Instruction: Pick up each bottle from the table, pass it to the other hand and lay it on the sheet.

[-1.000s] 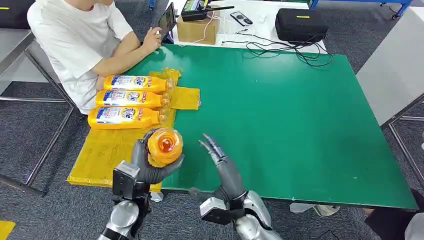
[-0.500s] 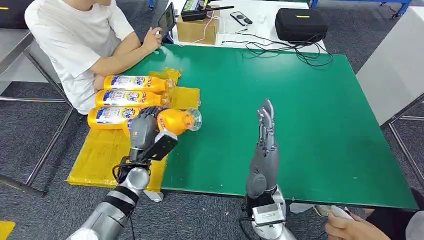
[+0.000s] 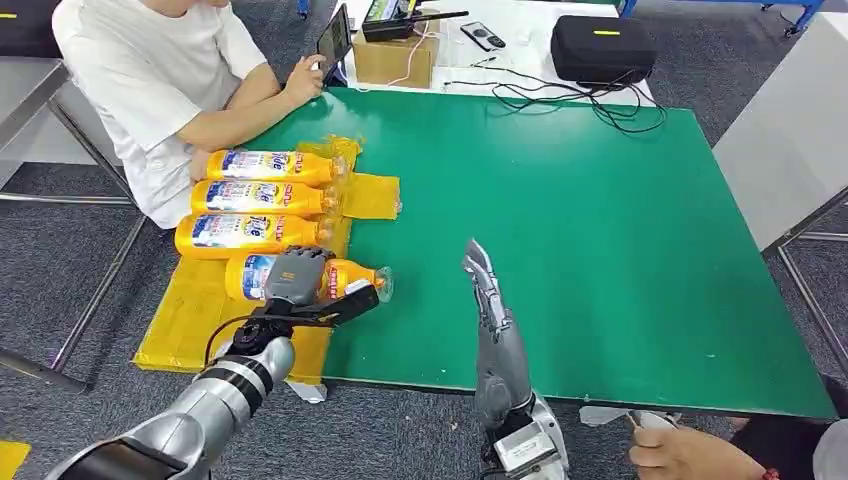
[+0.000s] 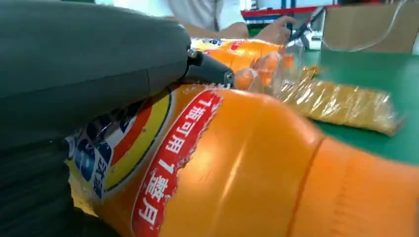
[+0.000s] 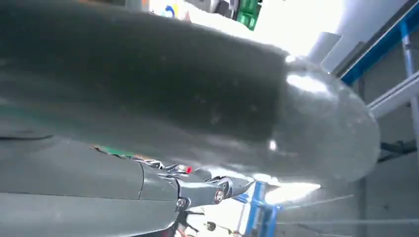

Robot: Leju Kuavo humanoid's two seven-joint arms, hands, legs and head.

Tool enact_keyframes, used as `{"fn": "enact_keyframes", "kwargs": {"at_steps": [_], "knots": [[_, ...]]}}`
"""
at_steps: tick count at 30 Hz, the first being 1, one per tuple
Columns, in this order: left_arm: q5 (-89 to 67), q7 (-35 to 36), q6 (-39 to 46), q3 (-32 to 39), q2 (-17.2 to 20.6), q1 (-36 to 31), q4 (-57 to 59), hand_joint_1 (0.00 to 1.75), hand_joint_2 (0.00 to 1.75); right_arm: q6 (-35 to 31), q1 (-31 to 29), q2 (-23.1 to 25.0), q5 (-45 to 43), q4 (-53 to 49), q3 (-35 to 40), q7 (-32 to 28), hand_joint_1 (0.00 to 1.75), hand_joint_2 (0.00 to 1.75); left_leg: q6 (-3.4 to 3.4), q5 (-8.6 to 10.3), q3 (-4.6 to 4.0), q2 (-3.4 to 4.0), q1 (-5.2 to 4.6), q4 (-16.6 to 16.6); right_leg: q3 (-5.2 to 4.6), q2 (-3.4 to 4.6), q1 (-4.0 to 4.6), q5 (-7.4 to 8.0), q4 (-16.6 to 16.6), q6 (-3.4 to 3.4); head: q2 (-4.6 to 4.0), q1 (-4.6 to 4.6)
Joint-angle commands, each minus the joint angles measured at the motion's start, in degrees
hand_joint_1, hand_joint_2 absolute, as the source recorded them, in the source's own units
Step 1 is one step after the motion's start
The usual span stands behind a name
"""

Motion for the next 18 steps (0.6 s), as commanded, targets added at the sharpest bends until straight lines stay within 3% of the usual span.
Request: {"fn": "enact_keyframes", "kwargs": {"at_steps": [1,2,3,4,5,6,7,15,16,18], "knots": [[-0.7,1.2,-7.3,-1.1,2.0,-5.8,7.7,1.75,1.75,2.3,-0.2,1.9,-0.9,2.4,-4.5,-0.2,0.00,0.00,-0.06,-0.06,0.22,0.13,0.02,0.0,0.18,0.10,0.04,-0.03,0.0,-0.11,0.00,-0.04],[-0.7,1.2,-7.3,-1.1,2.0,-5.8,7.7,1.75,1.75,2.3,-0.2,1.9,-0.9,2.4,-4.5,-0.2,0.00,0.00,-0.05,-0.06,0.21,0.12,0.03,0.0,0.18,0.08,0.04,-0.03,0.0,-0.10,0.00,0.00],[0.1,0.9,-8.2,-0.3,1.8,-5.7,7.5,1.62,1.75,2.5,0.1,2.0,-1.0,2.5,-5.1,-0.2,0.00,0.00,-0.06,-0.08,0.29,0.15,0.04,0.0,0.25,0.11,0.05,-0.04,0.0,-0.12,0.00,-0.02],[0.3,0.4,-9.2,-0.1,1.7,-5.6,7.3,1.01,1.75,3.1,0.3,2.3,-1.3,2.5,-5.5,-0.2,0.00,0.00,-0.07,-0.08,0.33,0.16,0.03,0.0,0.28,0.10,0.05,-0.06,0.0,-0.14,0.00,-0.04],[0.3,0.4,-9.2,-0.1,1.7,-5.6,7.3,1.01,1.75,3.1,0.3,2.3,-1.3,2.5,-5.5,-0.2,0.00,0.00,-0.05,-0.02,0.24,0.10,0.02,0.0,0.20,0.05,0.03,-0.02,0.0,-0.08,0.00,-0.02],[-0.1,0.2,-10.3,-0.4,1.7,-5.7,7.3,0.37,1.75,3.3,0.4,2.4,-1.5,2.3,-5.9,-0.2,0.00,0.00,-0.07,-0.05,0.31,0.13,0.04,0.0,0.26,0.07,0.06,-0.03,0.0,-0.11,0.00,-0.02],[-0.5,0.2,-10.9,-0.7,1.7,-5.8,7.3,0.16,1.75,3.3,0.4,2.4,-1.4,2.3,-6.1,-0.2,0.00,0.00,-0.08,-0.07,0.34,0.14,0.04,0.0,0.28,0.08,0.05,-0.06,0.0,-0.13,0.00,-0.02],[-0.5,0.2,-10.9,-0.7,1.7,-5.8,7.3,0.16,1.75,3.3,0.4,2.4,-1.4,2.3,-6.1,-0.2,0.00,0.00,-0.07,-0.04,0.32,0.12,0.03,0.0,0.28,0.08,0.04,-0.03,0.0,-0.10,0.00,-0.02],[-1.2,0.1,-12.4,-1.3,1.8,-6.0,7.3,0.02,1.75,4.0,0.3,2.9,-1.7,2.9,-6.5,-0.2,0.00,0.00,-0.08,-0.06,0.35,0.12,0.03,0.0,0.31,0.07,0.04,-0.05,0.0,-0.12,0.00,-0.02],[-0.9,-0.9,-13.6,-1.0,1.4,-5.9,6.7,0.00,1.75,4.5,0.3,3.3,-2.0,3.2,-7.3,-0.2,0.00,0.00,-0.07,-0.03,0.32,0.12,0.02,0.0,0.27,0.08,0.03,-0.03,0.0,-0.10,0.00,-0.02]]}}
